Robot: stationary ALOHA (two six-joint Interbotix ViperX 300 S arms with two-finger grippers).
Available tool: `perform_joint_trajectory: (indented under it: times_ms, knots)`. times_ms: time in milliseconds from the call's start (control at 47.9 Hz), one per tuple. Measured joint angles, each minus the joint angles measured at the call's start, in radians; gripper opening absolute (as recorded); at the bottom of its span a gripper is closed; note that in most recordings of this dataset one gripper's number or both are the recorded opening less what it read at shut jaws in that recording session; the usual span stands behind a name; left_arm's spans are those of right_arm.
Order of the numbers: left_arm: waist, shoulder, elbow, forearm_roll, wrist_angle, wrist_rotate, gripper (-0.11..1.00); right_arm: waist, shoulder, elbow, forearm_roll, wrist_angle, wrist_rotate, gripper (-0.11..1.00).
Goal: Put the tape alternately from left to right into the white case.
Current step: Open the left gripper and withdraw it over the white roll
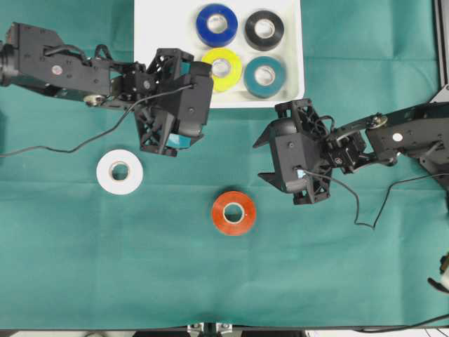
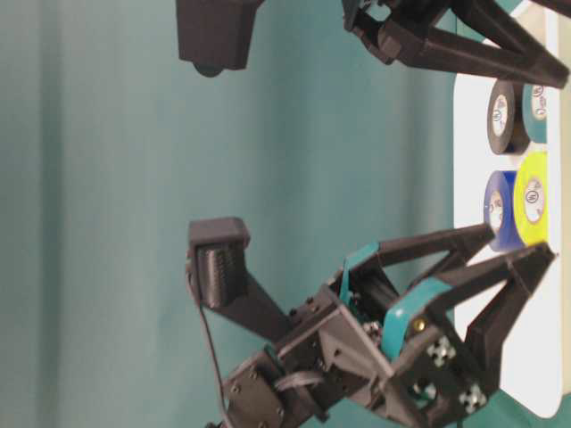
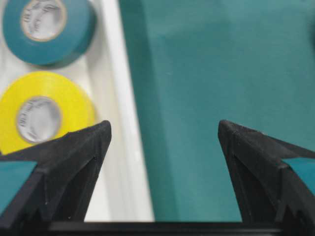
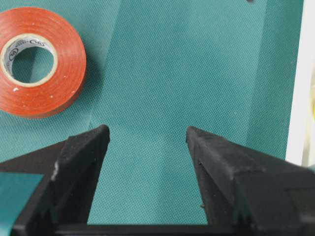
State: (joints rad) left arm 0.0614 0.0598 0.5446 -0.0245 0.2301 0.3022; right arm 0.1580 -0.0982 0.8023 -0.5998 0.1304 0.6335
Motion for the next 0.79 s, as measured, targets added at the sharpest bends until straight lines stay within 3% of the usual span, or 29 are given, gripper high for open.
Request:
perform_joint_trajectory:
  times_ms: [794]
  knots:
    - [-0.104,-0.057,0.13,0.0,0.015,-0.23,0.44,0.0,0.002,0.0,0.0,-0.006,0.0,0.71]
